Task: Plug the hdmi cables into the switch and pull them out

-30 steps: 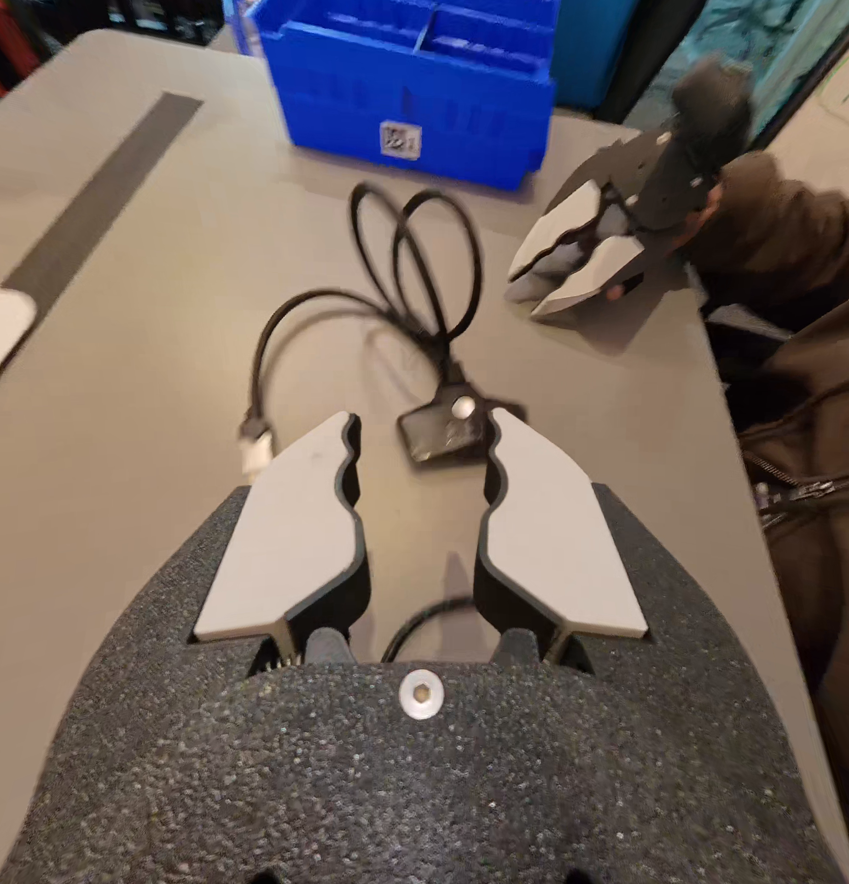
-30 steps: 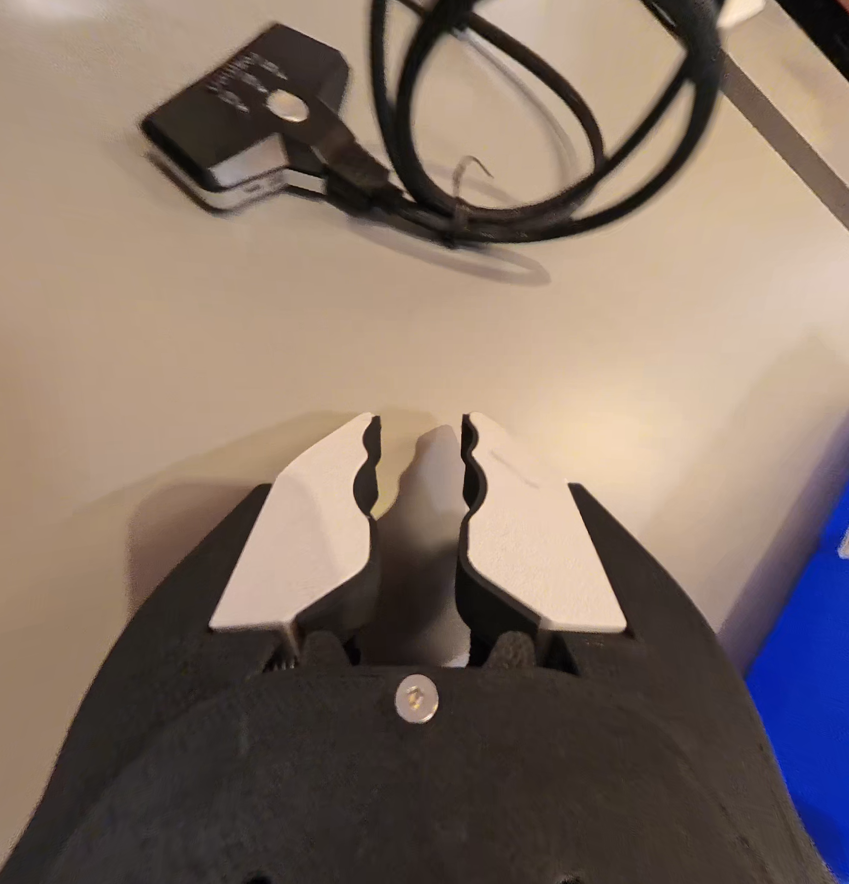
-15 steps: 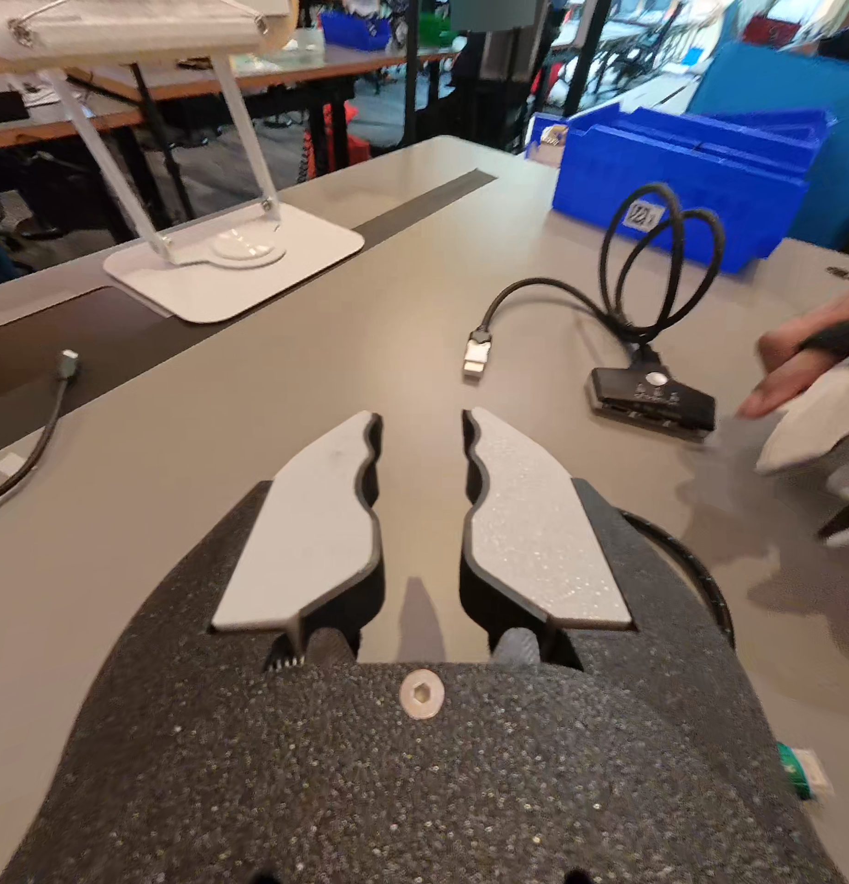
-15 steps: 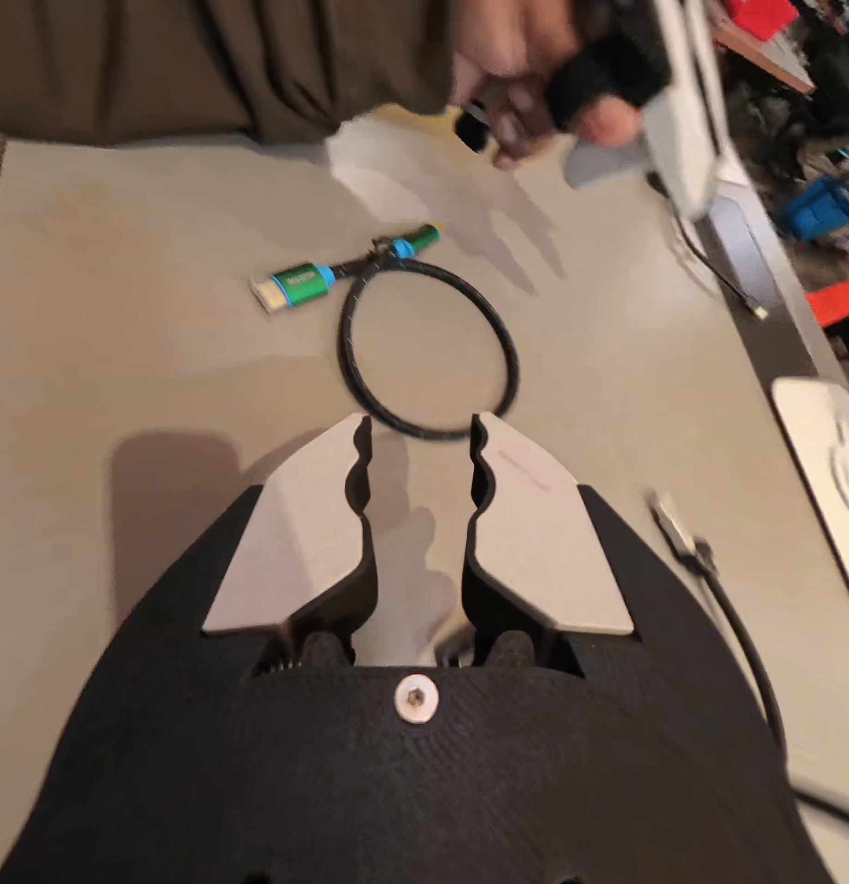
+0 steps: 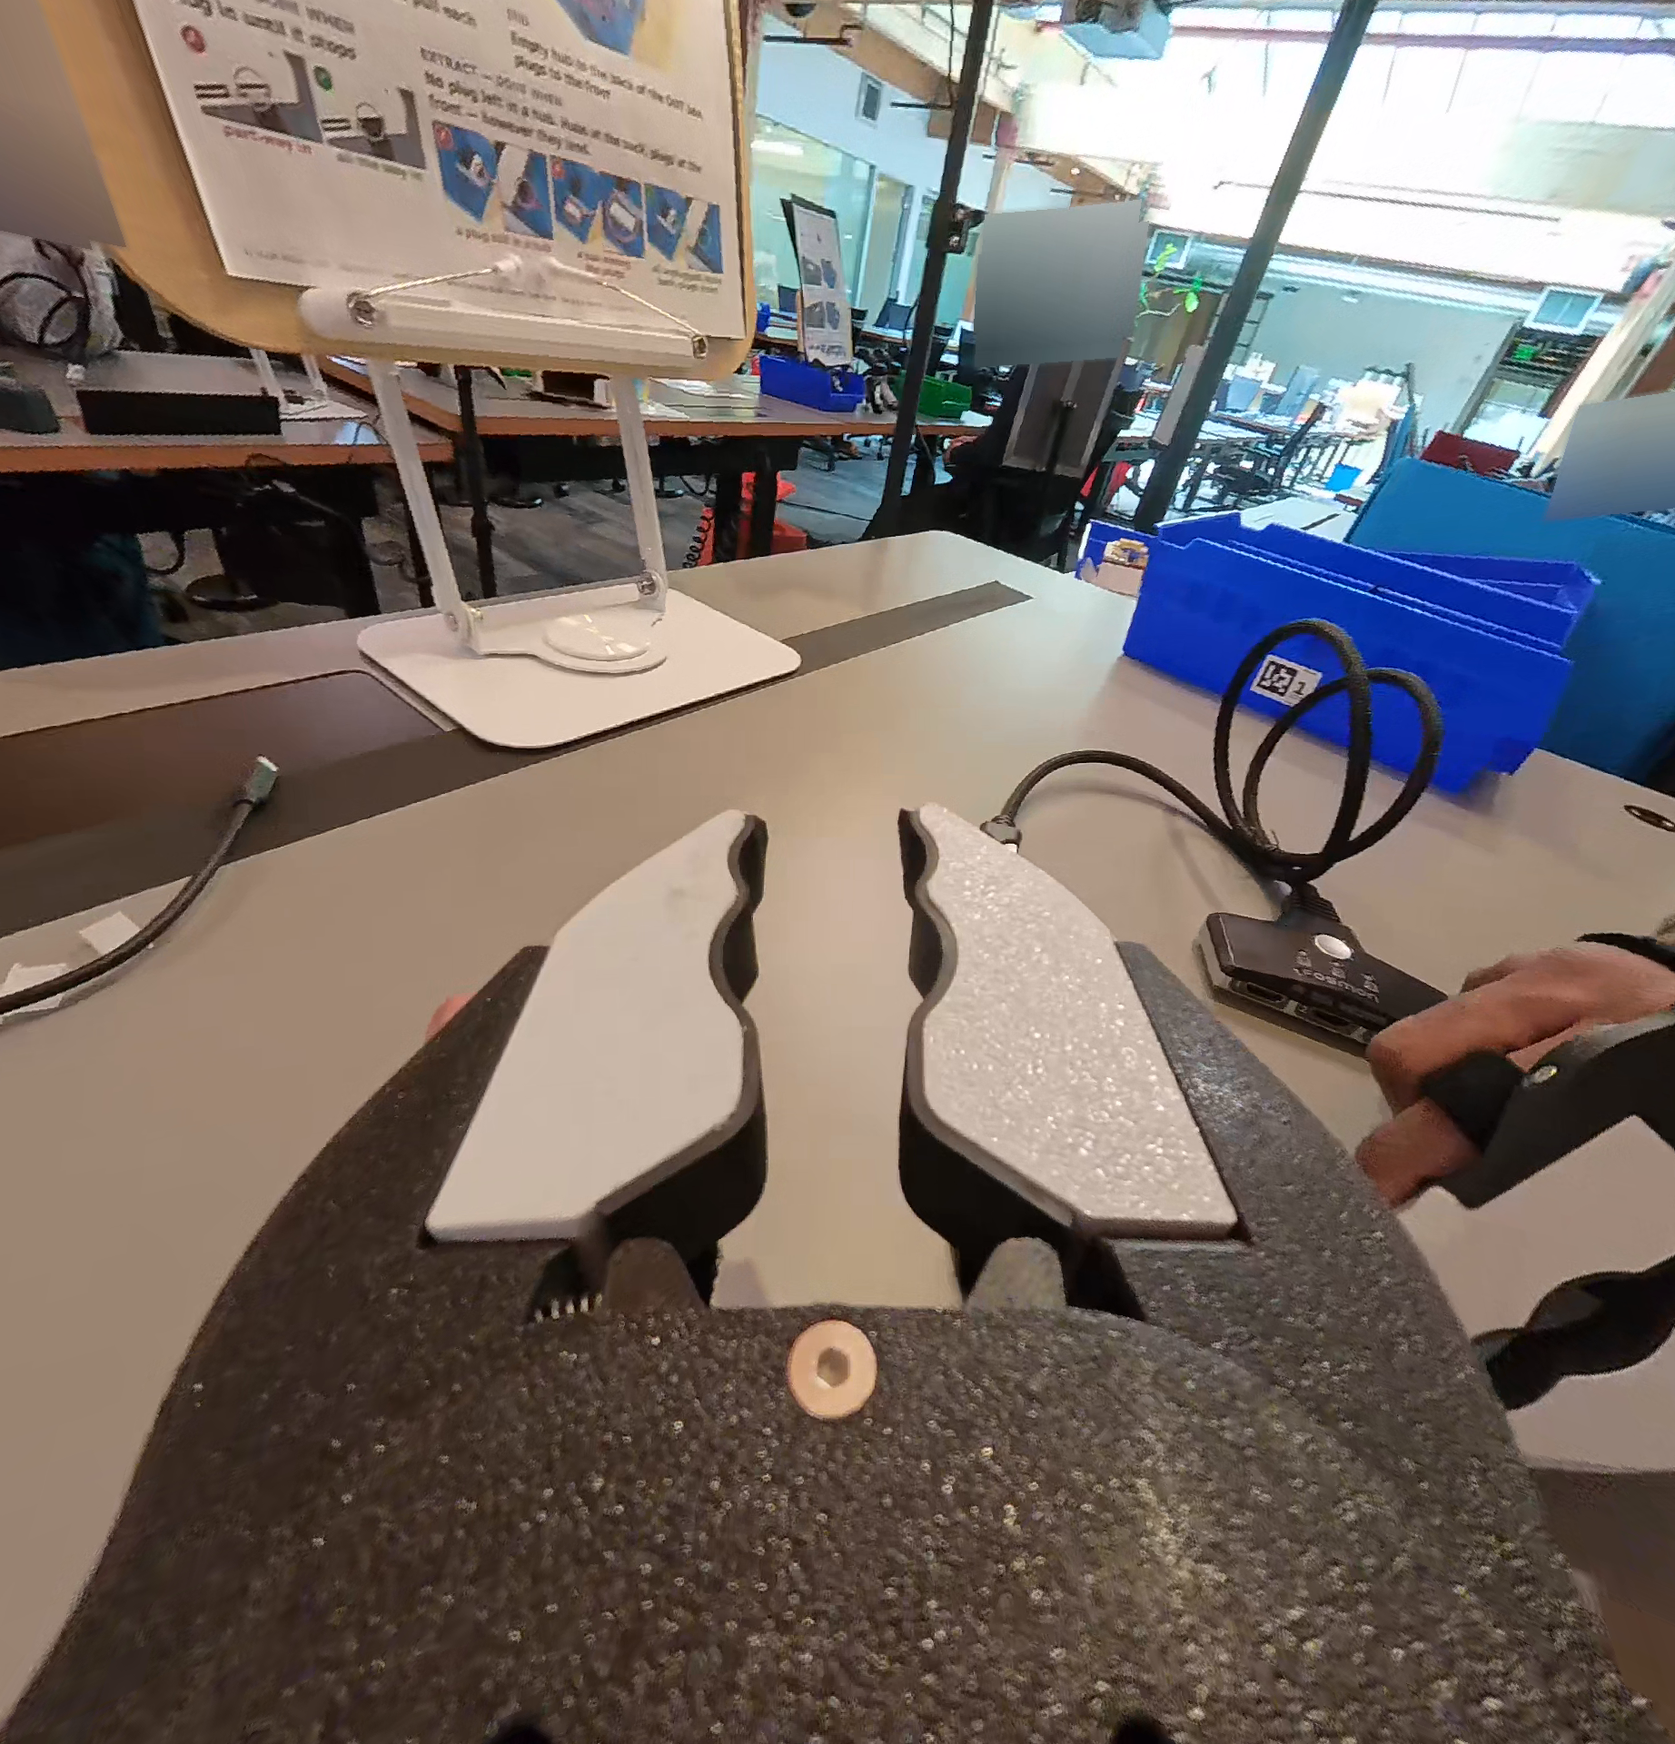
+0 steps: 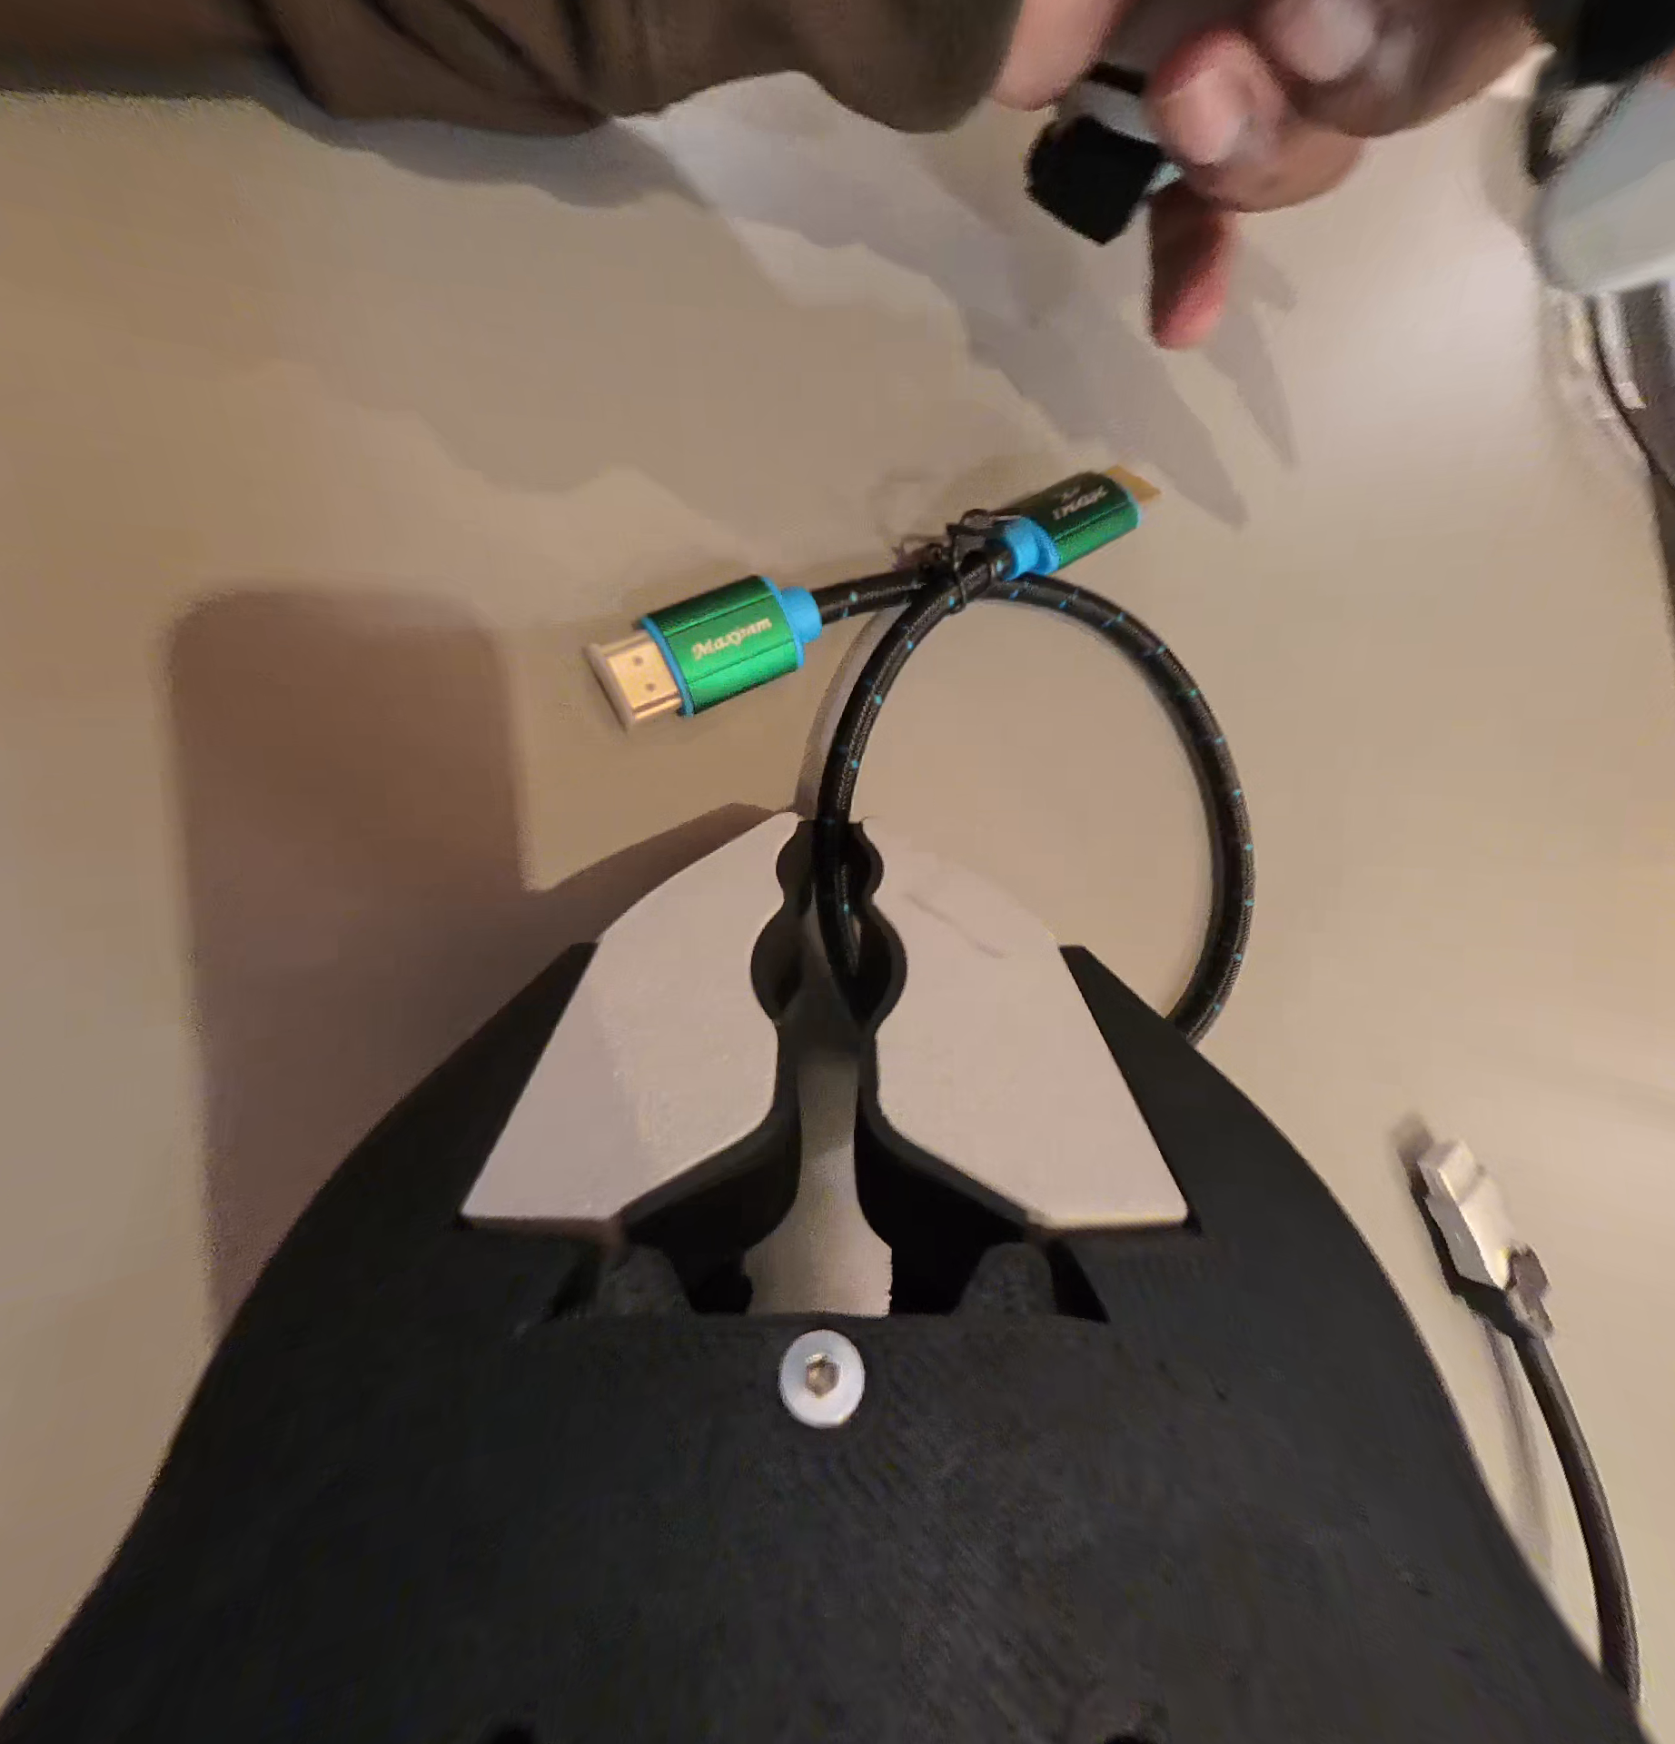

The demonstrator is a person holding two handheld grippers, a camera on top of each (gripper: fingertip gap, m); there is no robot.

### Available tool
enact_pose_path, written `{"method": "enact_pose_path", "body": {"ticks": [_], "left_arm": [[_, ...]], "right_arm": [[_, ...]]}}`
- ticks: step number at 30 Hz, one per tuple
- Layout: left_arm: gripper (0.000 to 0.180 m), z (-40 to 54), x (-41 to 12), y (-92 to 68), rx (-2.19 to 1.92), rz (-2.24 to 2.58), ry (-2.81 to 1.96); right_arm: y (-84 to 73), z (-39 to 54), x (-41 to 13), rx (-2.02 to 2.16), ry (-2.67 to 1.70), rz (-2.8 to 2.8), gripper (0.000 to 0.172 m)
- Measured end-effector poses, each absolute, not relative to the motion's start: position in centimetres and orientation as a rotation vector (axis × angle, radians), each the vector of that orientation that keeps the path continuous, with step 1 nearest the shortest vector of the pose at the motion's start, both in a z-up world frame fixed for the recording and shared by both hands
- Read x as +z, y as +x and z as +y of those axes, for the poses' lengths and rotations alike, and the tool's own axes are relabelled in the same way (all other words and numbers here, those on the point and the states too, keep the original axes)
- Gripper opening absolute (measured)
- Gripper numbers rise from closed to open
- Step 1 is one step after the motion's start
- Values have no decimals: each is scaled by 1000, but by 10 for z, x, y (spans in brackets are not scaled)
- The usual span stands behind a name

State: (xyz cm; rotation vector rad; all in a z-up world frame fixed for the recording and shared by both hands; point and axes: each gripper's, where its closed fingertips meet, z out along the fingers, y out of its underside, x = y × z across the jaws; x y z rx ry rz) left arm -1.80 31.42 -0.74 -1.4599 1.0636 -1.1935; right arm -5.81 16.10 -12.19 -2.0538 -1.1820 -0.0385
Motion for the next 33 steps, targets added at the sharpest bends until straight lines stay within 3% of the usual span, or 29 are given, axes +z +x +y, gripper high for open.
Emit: {"method": "enact_pose_path", "body": {"ticks": [8, 16, 21, 33], "left_arm": [[44, 303, -42, -7, -1234, 1181, -1623], [52, 241, -62, 8, -1746, 1264, -1884], [47, 210, -52, 18, -2158, 1173, -1904], [23, 178, -60, 23, -2115, 1345, -1920]], "right_arm": [[-10, 173, -81, -199, -1911, -861, 6], [27, 172, -46, -299, -1761, -678, 6], [28, 170, -50, -350, -1735, -720, 6], [26, 169, -43, -416, -1673, -735, 6]]}}
